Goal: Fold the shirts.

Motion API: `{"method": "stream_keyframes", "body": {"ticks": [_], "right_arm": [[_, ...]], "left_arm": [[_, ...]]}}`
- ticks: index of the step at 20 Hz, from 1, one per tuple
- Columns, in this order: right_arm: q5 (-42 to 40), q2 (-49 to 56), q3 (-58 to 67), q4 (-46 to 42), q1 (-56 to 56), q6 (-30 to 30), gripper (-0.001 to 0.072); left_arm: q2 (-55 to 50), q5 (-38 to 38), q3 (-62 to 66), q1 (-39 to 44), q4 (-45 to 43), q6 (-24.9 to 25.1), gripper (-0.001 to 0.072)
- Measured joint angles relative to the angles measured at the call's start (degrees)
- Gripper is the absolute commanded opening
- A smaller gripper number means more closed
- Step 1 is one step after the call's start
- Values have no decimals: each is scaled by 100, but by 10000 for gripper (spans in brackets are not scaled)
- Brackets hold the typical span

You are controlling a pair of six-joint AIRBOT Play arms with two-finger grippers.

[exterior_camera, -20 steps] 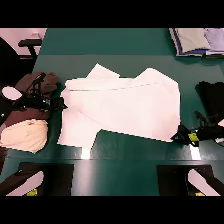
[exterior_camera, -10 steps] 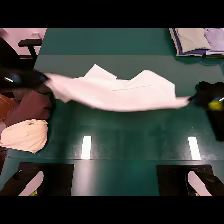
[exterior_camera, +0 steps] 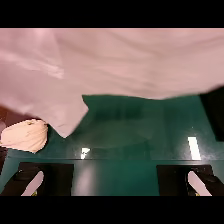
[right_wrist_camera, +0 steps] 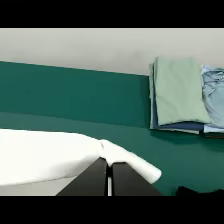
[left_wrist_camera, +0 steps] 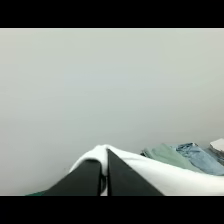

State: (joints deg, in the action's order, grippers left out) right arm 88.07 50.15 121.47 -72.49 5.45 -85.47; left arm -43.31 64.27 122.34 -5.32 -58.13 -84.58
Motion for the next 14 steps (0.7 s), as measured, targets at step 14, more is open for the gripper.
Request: {"method": "stream_keyframes", "body": {"ticks": [14], "right_arm": [[319, 2361, -2184, -249, -7, -66, 13]], "left_arm": [[-2387, 979, -3578, 0, -26, -94, 27]]}}
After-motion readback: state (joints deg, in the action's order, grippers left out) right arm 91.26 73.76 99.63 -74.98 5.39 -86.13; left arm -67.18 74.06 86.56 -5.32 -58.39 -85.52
